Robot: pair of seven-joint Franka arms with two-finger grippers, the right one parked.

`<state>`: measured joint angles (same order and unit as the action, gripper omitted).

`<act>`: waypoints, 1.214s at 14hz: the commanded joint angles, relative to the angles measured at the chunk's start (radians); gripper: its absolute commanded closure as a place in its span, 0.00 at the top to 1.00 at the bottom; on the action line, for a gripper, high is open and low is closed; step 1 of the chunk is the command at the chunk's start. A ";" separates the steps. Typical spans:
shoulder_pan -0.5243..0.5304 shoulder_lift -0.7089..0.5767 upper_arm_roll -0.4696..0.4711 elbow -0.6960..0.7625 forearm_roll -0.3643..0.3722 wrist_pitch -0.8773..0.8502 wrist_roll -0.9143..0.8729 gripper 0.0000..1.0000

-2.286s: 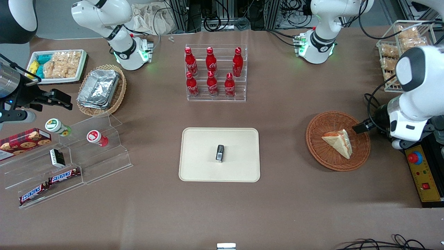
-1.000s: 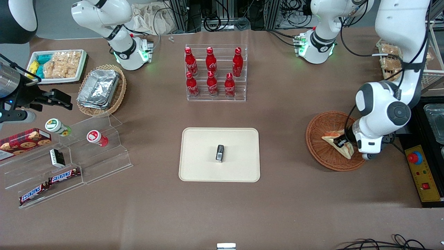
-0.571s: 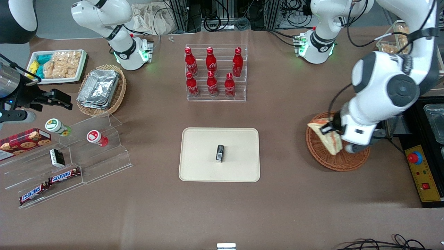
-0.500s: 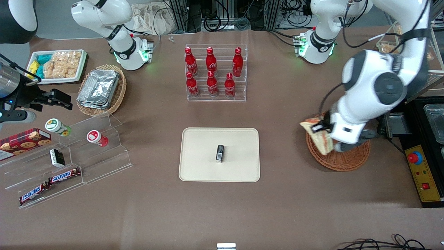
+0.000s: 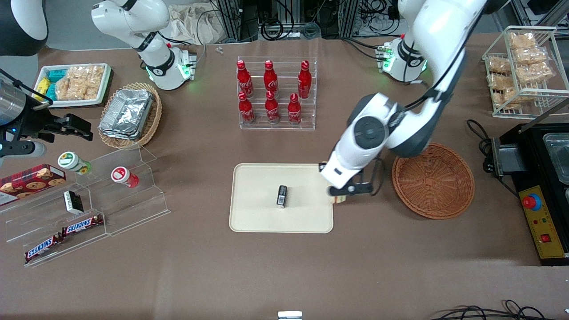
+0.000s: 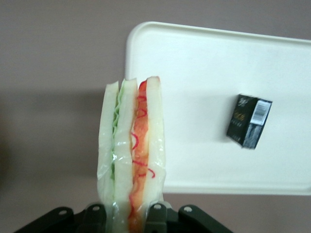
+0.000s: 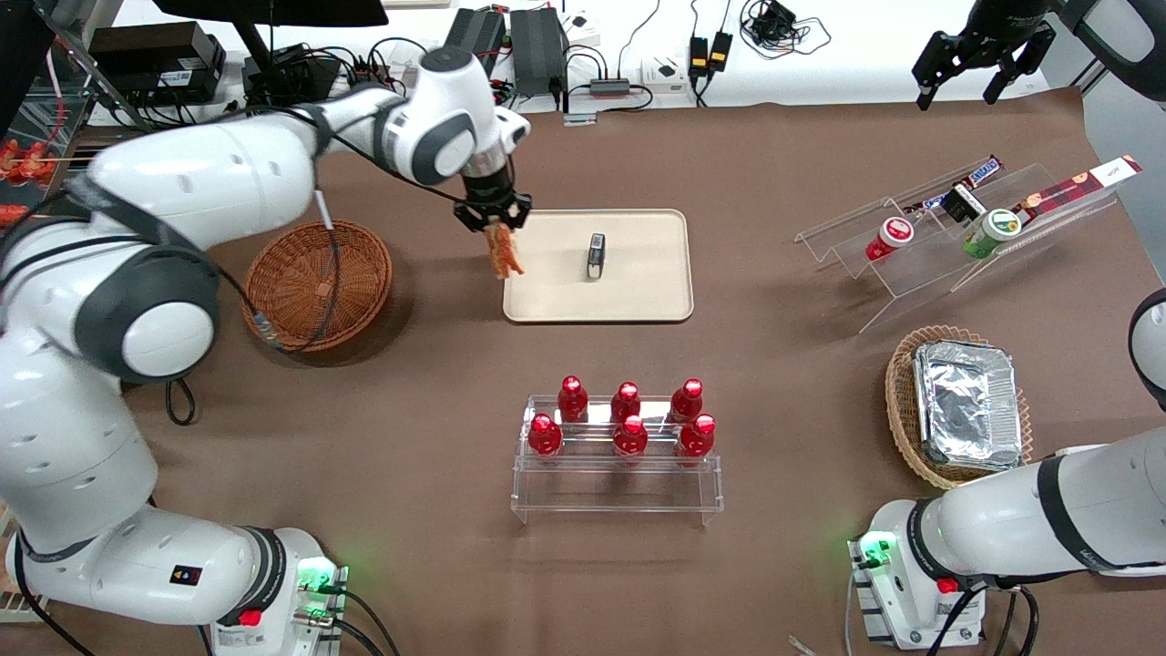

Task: Place sandwich from basket to tray
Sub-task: 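Lift the sandwich and carry it over the cream tray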

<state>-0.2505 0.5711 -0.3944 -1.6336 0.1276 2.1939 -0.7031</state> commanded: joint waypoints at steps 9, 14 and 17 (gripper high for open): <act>-0.032 0.162 0.005 0.074 0.179 0.167 -0.015 1.00; -0.021 -0.034 0.012 0.092 0.161 -0.051 -0.021 1.00; -0.021 -0.140 0.061 0.095 0.135 -0.178 0.031 1.00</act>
<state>-0.2679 0.5034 -0.3704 -1.5175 0.2789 2.0816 -0.7013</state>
